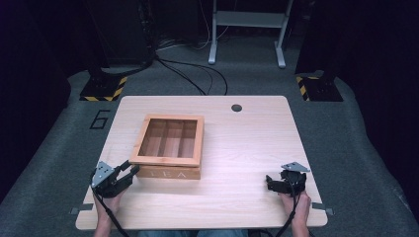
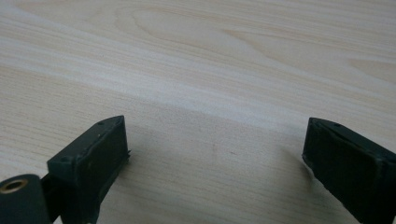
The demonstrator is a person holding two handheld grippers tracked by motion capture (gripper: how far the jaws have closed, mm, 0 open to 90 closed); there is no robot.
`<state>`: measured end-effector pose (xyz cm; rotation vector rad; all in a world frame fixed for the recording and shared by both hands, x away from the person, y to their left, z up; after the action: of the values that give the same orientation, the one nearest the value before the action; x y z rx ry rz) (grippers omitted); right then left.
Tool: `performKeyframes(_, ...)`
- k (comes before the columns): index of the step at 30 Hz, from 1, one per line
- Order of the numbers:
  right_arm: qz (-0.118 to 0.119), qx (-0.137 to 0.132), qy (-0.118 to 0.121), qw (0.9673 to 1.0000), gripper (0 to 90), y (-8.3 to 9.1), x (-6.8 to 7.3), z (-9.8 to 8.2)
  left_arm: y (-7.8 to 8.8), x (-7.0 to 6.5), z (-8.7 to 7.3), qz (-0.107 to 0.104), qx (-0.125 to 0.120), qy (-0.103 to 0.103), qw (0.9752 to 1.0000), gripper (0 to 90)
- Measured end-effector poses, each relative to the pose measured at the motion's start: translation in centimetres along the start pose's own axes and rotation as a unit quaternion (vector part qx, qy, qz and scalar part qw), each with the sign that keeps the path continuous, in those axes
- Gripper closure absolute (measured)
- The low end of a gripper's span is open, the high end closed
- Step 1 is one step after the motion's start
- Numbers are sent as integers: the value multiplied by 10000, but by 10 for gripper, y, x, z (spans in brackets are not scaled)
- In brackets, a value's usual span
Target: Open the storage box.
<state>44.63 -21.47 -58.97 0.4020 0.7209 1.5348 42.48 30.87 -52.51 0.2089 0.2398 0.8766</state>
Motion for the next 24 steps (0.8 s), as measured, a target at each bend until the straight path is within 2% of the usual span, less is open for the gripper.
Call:
performKeyframes(13,8,-3,-5,10000,64,0,0,0,-5,6,20,191,-210,-67,9996,548)
performKeyframes(16,7,-7,-6,10000,65,0,0,0,-6,8,28,280,-202,-270,9990,534)
performKeyframes(24,10,-3,-15,10000,65,0,0,0,-11,12,41,329,-241,-486,9980,510)
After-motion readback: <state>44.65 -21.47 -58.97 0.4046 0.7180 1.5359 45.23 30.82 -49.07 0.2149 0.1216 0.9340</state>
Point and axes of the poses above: each handheld gripper's, and its own axes: y roughly backward along the jaws, z roughly out of its top, x roughly to its left, the point moved 9 cm from there along -y, roughly forward along the jaws, and after that the axes turned 12 degrees about -z, right-handed, at the moved point
